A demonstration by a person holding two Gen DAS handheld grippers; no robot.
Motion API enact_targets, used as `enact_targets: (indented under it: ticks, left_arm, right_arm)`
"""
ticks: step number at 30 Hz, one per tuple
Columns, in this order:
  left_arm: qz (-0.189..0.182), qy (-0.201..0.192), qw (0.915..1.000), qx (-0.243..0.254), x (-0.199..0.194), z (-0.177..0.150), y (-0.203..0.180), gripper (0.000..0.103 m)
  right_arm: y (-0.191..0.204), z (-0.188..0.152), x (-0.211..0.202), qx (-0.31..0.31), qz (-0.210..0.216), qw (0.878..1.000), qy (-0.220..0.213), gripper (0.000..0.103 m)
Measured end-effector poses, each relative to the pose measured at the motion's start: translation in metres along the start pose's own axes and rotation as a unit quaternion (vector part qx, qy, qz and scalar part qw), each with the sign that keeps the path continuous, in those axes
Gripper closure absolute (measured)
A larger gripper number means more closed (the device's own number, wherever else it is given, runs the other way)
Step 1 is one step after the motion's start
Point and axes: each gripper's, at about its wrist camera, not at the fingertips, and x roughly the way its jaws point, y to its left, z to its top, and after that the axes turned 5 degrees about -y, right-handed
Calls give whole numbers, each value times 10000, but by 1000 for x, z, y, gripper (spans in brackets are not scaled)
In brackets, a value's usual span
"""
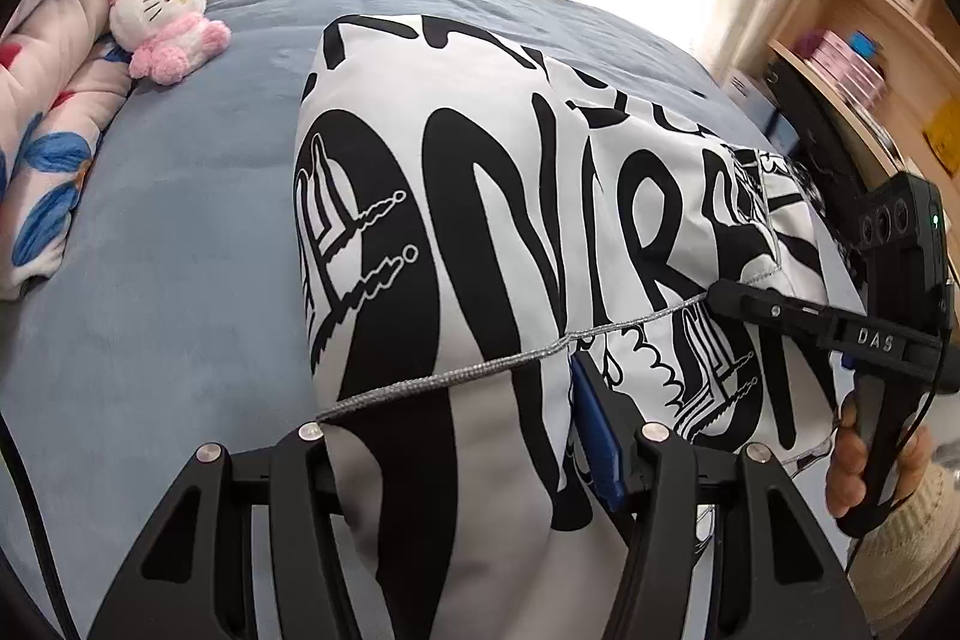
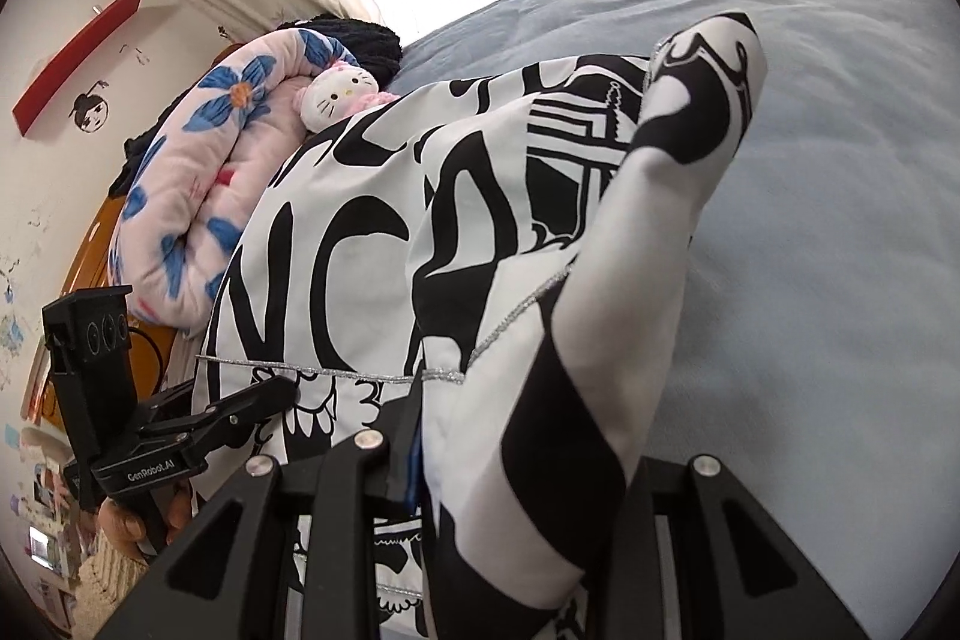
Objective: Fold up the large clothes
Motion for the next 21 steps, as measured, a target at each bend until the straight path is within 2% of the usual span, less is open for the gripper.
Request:
enact_targets:
  ticks: [4, 8, 9, 10, 11, 12, 13, 14, 16, 19, 21]
  left_arm:
    - [-1, 62, 10000, -70, 35, 7, 36, 47]
    - [77, 260, 9995, -152, 88, 3, 65, 44]
    - [121, 307, 9993, -202, 99, 0, 71, 35]
    - [224, 317, 9987, -327, 114, -4, 81, 21]
    - [351, 278, 9983, -378, 120, -8, 87, 11]
    - [596, 187, 9974, -355, 125, -14, 91, 0]
    - [562, 108, 9978, -339, 127, -20, 93, 0]
    - [457, 31, 9981, -423, 127, -24, 97, 0]
    - [473, -42, 9973, -552, 124, -26, 101, 0]
    - [912, -179, 9947, -430, 109, -28, 96, 0]
    - [1275, -308, 9909, -299, 92, -34, 86, 2]
  right_arm:
    - [-10, 11, 48, 93, -73, 9999, 31, 74]
    - [-29, 9, 87, 11, -399, 9991, 152, 74]
    - [-38, 7, 94, 92, -415, 9990, 120, 73]
    - [-45, 4, 96, 118, -436, 9990, 58, 68]
    - [-48, 2, 98, 109, -492, 9987, 46, 64]
    - [-51, 0, 99, 75, -550, 9984, 61, 56]
    - [-54, -3, 100, 31, -578, 9983, 82, 51]
    - [-55, -4, 99, -3, -607, 9981, 102, 51]
    - [-55, -4, 92, -45, -569, 9983, 112, 50]
    - [-55, -4, 70, 33, -681, 9976, 89, 48]
    - [-52, -7, 46, -42, -906, 9958, -127, 48]
